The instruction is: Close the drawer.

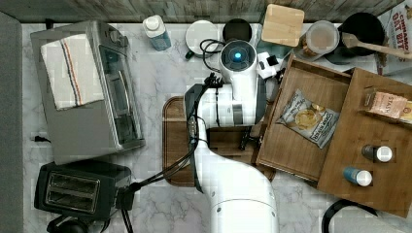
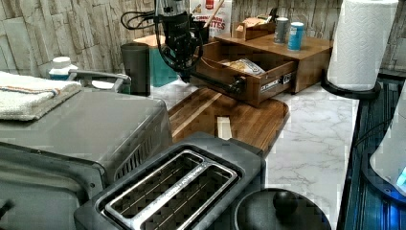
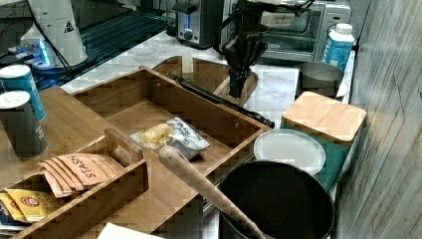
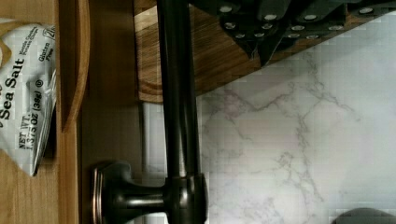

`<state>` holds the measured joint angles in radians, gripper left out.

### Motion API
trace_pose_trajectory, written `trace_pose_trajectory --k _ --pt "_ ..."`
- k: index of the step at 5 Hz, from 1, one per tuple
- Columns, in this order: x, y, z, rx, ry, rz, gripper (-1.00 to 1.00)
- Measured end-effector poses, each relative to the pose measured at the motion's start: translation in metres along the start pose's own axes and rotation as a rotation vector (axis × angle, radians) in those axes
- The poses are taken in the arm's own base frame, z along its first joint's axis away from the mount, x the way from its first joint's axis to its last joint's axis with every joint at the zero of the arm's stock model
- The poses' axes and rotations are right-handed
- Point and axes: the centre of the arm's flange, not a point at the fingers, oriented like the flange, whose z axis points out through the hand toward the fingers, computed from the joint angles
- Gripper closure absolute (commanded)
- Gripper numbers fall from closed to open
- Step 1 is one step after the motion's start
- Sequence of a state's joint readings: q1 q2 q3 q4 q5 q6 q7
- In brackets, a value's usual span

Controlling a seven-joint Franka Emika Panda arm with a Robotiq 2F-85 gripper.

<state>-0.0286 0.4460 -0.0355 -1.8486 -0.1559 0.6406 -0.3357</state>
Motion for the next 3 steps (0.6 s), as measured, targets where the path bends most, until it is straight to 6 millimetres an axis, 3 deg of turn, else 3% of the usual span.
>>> trace_pose_trajectory --k 3 --pt "-0.007 0.001 0.031 0.002 -0.042 -0.058 1.0"
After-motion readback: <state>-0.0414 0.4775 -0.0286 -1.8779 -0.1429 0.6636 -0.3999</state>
